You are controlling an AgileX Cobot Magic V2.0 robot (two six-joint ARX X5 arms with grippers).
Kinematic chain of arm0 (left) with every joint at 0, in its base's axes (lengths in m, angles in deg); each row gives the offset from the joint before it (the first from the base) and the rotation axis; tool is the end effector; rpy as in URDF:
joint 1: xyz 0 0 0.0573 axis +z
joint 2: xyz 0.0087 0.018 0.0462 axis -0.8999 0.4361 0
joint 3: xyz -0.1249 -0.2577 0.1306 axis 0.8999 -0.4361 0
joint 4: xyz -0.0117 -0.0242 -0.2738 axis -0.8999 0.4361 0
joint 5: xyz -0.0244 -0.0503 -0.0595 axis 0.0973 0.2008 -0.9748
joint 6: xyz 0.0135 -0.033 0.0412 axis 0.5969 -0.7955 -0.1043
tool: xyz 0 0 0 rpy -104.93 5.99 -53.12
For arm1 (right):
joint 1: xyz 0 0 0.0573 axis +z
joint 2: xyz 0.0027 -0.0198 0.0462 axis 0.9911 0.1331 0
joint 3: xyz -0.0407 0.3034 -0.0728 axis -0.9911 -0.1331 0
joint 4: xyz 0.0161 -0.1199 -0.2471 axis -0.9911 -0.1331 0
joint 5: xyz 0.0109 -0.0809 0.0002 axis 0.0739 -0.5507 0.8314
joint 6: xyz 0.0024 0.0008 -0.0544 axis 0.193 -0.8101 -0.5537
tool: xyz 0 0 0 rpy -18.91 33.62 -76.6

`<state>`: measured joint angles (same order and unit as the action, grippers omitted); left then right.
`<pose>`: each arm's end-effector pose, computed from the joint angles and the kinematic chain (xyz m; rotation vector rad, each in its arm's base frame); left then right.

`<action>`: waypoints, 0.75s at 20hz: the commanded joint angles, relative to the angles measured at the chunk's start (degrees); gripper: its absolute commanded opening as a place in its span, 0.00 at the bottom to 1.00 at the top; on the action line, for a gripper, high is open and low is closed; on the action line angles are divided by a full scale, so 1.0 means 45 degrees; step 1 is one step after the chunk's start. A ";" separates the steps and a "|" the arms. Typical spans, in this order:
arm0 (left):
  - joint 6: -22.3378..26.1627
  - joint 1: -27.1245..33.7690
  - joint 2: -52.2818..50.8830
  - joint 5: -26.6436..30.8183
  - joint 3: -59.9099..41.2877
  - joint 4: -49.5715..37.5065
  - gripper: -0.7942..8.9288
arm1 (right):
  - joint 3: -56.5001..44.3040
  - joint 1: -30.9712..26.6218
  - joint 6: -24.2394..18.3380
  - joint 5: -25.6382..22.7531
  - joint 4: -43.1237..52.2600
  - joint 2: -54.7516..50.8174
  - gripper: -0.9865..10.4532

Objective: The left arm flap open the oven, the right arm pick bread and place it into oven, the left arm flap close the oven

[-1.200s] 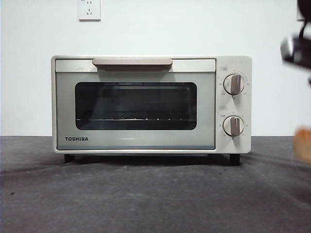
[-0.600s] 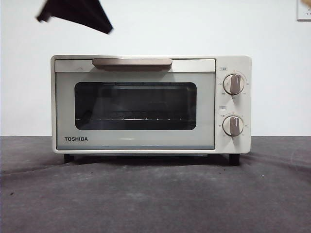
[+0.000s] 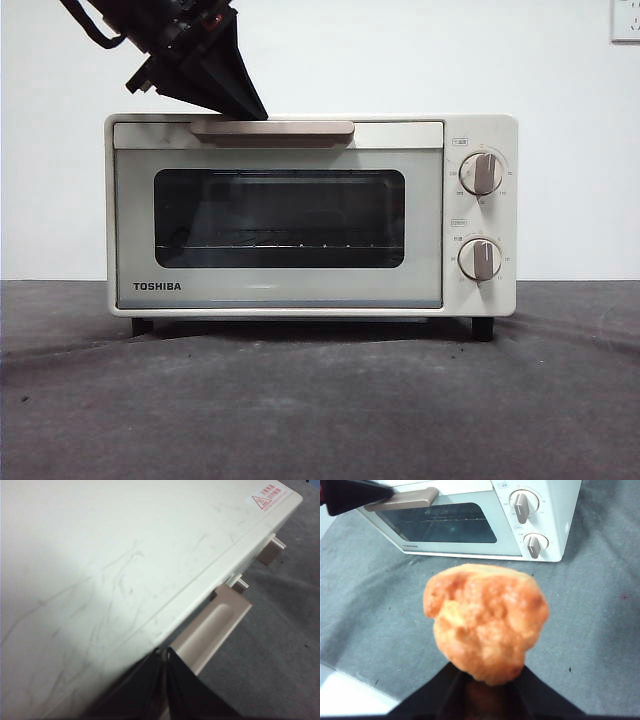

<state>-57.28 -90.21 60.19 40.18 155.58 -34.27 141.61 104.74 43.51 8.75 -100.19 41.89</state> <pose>0.3023 -0.1603 0.3578 0.1246 0.6268 -0.8439 0.0405 0.0244 0.3602 0.3035 0.7104 0.4870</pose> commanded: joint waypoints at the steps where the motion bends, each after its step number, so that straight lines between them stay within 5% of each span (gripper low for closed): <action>1: 0.0117 -0.0141 0.0330 0.0029 0.0228 0.0325 0.10 | 0.0194 0.0068 0.0253 0.0311 0.0180 0.0029 0.15; 15: 0.0981 -0.1103 -0.0019 0.0641 0.0005 0.3419 0.10 | 0.0194 0.0068 0.0253 0.0369 0.0185 0.0029 0.15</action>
<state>-53.65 -95.17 58.47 40.97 156.17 -19.56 141.61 104.74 44.06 10.22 -100.12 41.86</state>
